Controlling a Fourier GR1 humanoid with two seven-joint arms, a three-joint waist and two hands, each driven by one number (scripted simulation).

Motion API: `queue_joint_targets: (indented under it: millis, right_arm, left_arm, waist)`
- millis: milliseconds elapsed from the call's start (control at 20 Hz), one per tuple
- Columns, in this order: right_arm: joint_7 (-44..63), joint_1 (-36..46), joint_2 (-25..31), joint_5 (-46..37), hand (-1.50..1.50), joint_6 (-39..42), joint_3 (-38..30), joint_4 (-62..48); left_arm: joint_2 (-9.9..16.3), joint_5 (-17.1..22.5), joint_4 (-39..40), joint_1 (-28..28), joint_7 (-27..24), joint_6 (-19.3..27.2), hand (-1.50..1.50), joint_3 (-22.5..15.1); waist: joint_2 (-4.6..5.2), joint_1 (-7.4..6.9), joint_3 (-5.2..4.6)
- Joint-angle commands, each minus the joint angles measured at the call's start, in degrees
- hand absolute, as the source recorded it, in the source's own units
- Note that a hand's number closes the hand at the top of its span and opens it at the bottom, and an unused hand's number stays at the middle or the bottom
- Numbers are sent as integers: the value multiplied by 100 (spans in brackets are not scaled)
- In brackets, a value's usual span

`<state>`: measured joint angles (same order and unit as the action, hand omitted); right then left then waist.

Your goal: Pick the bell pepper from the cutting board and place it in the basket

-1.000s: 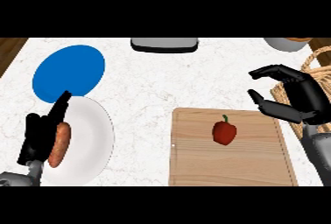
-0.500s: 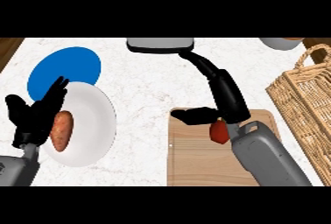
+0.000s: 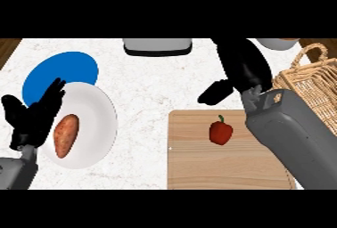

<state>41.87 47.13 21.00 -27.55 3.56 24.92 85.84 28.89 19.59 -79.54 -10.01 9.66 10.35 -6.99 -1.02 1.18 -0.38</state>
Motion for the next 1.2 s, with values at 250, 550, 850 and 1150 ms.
queue_joint_targets:
  millis: [250,550,850,1150]
  right_arm:
    - [2255,1235,488,1435,-150,2778,-766,50]
    - [2786,965,946,2884,-150,3376,-1351,625]
    - [2963,-269,1260,3494,-150,2723,-1621,2143]
    - [2447,-1428,1356,3105,-150,2189,-1994,3173]
  left_arm:
    - [-175,-153,157,-116,-137,23,0,-20]
    - [-191,-97,271,-46,-225,-70,0,144]
    - [-148,-146,89,-65,12,-167,0,207]
    - [-201,-224,38,33,-85,-370,0,313]
  waist:
    - [44,-13,25]
    - [19,68,30]
    - [52,20,37]
    - [77,-62,38]
